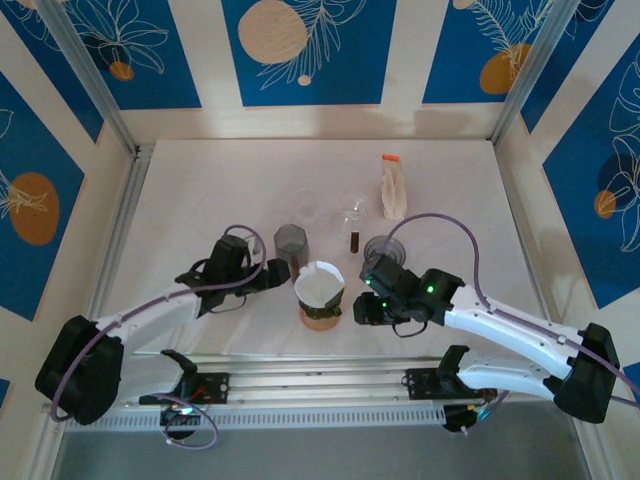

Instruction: Place the coffee filter in the dripper

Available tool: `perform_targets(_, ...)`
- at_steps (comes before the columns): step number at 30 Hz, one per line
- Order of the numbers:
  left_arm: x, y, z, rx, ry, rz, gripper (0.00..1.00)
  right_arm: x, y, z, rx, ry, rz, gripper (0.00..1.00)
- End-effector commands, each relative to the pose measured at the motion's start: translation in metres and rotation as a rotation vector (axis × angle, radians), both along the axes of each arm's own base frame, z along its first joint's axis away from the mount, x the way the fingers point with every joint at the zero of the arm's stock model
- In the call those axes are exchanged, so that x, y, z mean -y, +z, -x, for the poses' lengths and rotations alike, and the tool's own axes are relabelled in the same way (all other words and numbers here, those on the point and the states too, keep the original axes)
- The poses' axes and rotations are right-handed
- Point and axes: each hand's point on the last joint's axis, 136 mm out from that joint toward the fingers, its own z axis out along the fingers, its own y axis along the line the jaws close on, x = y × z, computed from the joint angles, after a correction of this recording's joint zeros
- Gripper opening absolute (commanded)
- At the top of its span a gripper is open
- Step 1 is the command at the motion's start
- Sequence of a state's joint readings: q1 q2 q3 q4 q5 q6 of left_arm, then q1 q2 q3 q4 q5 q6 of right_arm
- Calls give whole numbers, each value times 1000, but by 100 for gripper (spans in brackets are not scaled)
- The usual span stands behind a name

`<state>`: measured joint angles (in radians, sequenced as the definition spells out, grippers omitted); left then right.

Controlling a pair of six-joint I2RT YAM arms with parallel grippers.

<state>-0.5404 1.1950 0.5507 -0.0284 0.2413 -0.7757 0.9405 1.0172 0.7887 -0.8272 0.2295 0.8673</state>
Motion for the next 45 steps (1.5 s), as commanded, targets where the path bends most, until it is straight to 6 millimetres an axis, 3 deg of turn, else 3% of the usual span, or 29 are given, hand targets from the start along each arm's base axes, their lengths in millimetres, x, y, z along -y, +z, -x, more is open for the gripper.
perform_targets(1, 8, 26, -25, 100, -1, 13, 80, -2, 0, 2, -16, -12, -33, 42)
perform_targets(3, 8, 21, -27, 87, 8, 2, 77, -4, -2, 2, -23, -10, -47, 42)
perform_targets(11, -10, 5, -33, 29, 92, -103, 43, -6, -14, 3, -52, -12, -69, 37)
perform_targets(16, -23, -13, -44, -9, 122, -178, 35, -4, -18, 4, -58, -19, -75, 37)
perform_targets(27, -28, -31, -80, 5, 160, -254, 33, -2, -24, 8, -67, -23, -86, 37)
perform_targets(32, -12, -30, -93, 25, 129, -204, 35, -2, -30, 10, -76, -19, -91, 37)
perform_targets(40, 16, -32, -90, 13, 55, -111, 42, -12, -34, 8, -69, 6, -130, 37)
perform_targets(45, 7, -26, -76, -7, 88, -87, 43, -27, -35, 7, -75, 44, -187, 38)
